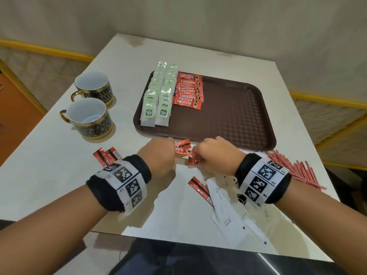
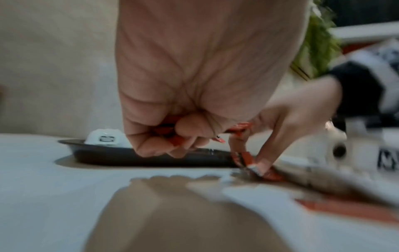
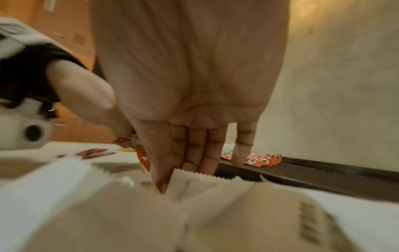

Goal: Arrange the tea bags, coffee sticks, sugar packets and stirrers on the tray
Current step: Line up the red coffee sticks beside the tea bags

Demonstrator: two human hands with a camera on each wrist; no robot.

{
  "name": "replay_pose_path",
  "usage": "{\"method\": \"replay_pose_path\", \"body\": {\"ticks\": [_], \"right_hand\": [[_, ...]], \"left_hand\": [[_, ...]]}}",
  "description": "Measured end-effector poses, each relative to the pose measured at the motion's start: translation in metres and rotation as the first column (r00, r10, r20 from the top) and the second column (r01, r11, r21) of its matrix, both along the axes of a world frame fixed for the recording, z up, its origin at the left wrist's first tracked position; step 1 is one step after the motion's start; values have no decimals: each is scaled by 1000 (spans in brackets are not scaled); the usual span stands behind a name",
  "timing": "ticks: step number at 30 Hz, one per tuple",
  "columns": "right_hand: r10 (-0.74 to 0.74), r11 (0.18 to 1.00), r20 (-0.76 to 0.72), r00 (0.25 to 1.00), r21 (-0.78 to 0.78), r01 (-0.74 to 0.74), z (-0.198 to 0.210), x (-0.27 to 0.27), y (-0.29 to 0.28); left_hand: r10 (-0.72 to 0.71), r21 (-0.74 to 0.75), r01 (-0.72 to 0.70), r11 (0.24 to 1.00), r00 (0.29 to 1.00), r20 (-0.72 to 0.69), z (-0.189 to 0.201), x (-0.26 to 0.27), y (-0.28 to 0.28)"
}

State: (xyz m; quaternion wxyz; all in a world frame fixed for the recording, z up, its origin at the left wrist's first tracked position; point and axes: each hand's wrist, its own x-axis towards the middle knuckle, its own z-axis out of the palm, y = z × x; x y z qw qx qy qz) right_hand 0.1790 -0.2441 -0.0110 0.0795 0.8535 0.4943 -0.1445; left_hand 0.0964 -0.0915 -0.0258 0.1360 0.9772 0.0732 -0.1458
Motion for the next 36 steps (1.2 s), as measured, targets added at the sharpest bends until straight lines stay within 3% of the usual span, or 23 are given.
{"method": "replay_pose_path", "body": {"ticks": [3,5,7,9,11,15,18,20,22,23,25,26,28,30,36], "right_hand": [[-169,939,-211,963,261,222,14,6,5],[-238,812,-364,900,435,390,26,5,11],[-232,625,-560,795,540,563,38,-4,19],[-148,473,-728,669,542,695,49,-19,29],[-81,408,-808,584,508,759,57,-38,43],[11,345,-914,405,384,856,60,-70,68],[45,341,-940,339,333,879,59,-89,82],[-36,300,-929,369,342,891,51,-102,94],[-226,342,-827,515,428,837,35,-111,110],[-317,441,-744,589,434,785,26,-115,120],[-447,694,-547,708,287,660,7,-125,142],[-468,783,-449,761,189,593,-1,-131,153],[-444,874,-267,855,79,479,-10,-142,169],[-397,907,-161,904,80,413,-11,-148,179],[-354,919,-171,919,116,376,-5,-155,177]], "left_hand": [[133,-206,-131,970,991,-8,25,-10,19],[204,-337,-170,926,976,70,39,-18,31],[251,-514,-152,844,960,128,48,-25,42],[225,-692,-68,718,965,138,54,-29,46],[186,-762,7,647,968,166,59,-33,44],[106,-821,117,559,972,211,61,-47,53],[132,-825,65,561,977,167,60,-68,83],[207,-811,1,585,967,151,57,-81,106],[340,-814,-100,572,932,124,52,-91,128],[405,-824,-142,548,907,113,48,-96,137],[494,-848,-182,497,864,104,42,-103,150],[526,-862,-196,468,845,94,39,-107,152],[585,-893,-201,403,806,83,35,-116,156],[631,-910,-197,364,771,85,29,-127,157],[745,-936,-242,257,666,32,23,-147,152]]}}
